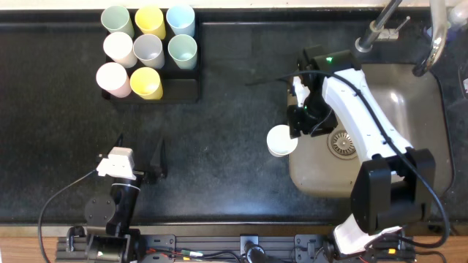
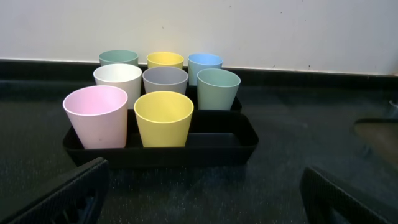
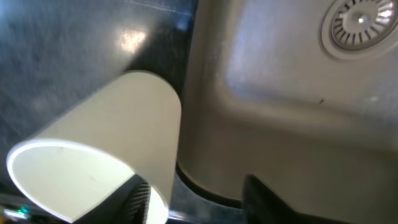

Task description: Store Cups

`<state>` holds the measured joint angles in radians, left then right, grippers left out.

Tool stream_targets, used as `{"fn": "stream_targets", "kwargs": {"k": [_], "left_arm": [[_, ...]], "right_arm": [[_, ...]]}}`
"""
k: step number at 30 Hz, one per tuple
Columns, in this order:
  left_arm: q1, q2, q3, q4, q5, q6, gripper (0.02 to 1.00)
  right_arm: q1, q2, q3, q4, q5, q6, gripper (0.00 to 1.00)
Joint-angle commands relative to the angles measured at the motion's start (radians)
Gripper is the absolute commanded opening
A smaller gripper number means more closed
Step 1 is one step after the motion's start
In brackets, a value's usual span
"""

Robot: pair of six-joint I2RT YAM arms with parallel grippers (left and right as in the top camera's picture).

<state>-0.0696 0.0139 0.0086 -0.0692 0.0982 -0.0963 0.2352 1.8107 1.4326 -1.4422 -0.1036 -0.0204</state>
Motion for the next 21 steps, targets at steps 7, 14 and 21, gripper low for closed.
{"fn": "stream_targets", "kwargs": {"k": [7, 14, 21], "left_arm": [[0.011, -0.005, 0.0, -0.004, 0.013, 0.018, 1.0], [0.011, -0.005, 0.0, -0.004, 0.013, 0.018, 1.0], [0.011, -0.005, 0.0, -0.004, 0.013, 0.018, 1.0]], "right_arm": [[0.058, 0.002, -0.004, 0.039, -0.005, -0.001, 0.367], [0.071, 0.002, -0.025, 0.06, -0.004, -0.001, 0.275], [0.08, 0.001, -0.058, 0.067, -0.004, -0.001, 0.145]]}}
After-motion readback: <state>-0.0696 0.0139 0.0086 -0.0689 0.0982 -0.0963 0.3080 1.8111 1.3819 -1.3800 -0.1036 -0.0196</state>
